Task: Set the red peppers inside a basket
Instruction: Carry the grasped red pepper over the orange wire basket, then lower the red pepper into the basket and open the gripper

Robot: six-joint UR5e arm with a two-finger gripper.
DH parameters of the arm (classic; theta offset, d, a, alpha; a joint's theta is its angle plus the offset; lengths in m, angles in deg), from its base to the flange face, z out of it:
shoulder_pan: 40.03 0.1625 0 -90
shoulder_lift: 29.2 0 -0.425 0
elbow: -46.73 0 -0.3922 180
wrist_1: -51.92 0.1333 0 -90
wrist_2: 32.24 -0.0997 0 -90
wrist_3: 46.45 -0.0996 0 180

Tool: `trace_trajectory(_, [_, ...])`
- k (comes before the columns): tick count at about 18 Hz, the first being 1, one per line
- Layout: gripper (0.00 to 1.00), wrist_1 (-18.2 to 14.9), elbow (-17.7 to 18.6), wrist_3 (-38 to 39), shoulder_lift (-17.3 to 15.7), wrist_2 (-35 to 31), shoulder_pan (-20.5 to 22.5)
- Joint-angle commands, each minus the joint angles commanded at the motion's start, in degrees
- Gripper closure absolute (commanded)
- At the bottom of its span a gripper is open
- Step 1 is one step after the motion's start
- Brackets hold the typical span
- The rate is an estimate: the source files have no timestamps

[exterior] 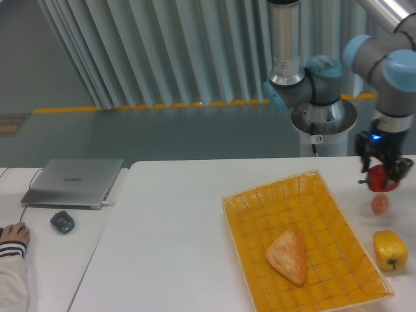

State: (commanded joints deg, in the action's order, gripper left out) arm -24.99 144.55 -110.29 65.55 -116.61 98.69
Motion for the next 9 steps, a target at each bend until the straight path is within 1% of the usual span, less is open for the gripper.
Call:
trace_trajectory(4, [0.58,0.7,-0.2,8.0,0.9,0.0,-6.9])
trace_trajectory(7, [0.56,3.6,-0.2,13.5,2.6,-0.2,-12.1])
trace_trajectory(8, [0.56,5.7,-0.3,17.0,4.2,-0.4,-14.7])
trace_trajectory(9, [0.56,7.3,-0.3,19.0,5.3,-0.7,-16.4])
